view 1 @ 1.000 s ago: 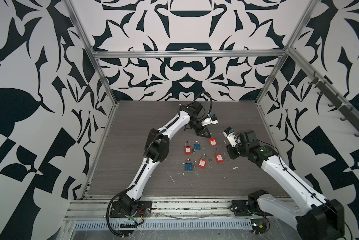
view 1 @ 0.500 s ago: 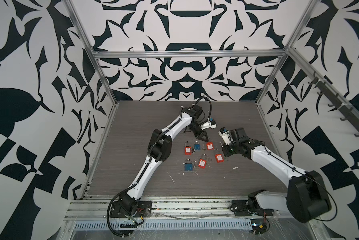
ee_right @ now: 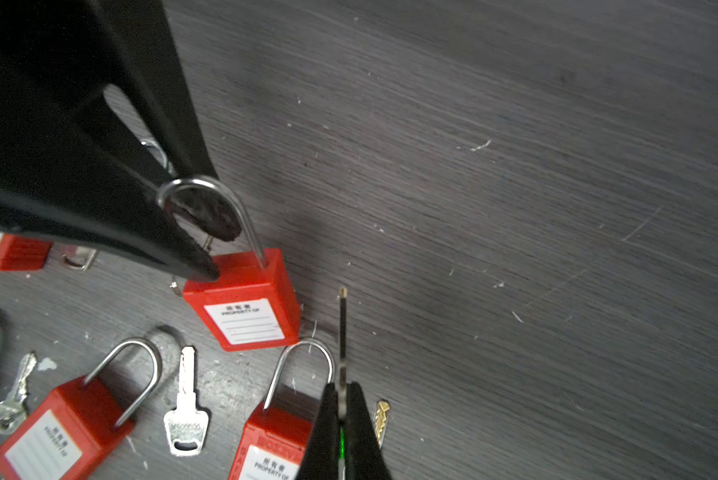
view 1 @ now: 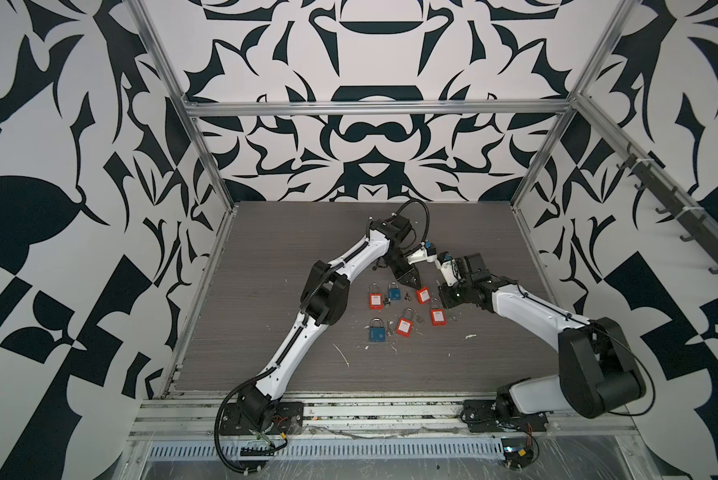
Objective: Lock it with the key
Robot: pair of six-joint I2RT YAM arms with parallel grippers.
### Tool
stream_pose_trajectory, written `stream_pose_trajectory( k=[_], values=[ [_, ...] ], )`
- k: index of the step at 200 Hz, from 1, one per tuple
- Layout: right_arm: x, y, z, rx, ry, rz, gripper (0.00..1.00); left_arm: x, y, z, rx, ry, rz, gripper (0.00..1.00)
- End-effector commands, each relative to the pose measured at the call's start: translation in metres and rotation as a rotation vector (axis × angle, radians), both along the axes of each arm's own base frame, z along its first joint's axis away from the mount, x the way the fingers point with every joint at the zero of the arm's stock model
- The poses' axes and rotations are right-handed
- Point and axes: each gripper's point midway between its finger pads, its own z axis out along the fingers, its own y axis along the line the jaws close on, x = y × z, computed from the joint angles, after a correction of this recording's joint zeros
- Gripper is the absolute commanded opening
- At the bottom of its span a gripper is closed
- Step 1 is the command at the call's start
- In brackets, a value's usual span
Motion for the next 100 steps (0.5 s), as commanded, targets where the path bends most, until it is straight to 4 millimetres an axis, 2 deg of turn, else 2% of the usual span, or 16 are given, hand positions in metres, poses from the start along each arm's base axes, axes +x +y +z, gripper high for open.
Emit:
stream_pose_trajectory(
  k=[1,39,70,86,96,100],
  values=[
    [0.012,0.002,0.008,0.048,-0.022,-0.024,0.00,0.009,-0.003,-0.014,0.023,-0.044,0.021,0.29],
    [0.014,0.002,0.003,0.059,0.006,-0.019,0.00,0.030,-0.013,-0.008,0.001,-0.175,0.041,0.45],
    [0.017,0.002,0.001,0.057,0.026,-0.009,0.00,0.037,-0.016,0.001,-0.020,-0.212,0.051,0.51],
    [0.019,0.003,0.001,0.058,0.042,-0.004,0.00,0.044,-0.017,0.017,-0.043,-0.247,0.075,0.54],
    [0.020,0.004,-0.001,0.060,0.064,0.000,0.00,0.053,-0.017,0.036,-0.084,-0.266,0.116,0.55],
    [0.021,0.005,-0.001,0.060,0.071,0.002,0.00,0.057,-0.017,0.047,-0.110,-0.275,0.136,0.59]
  ],
)
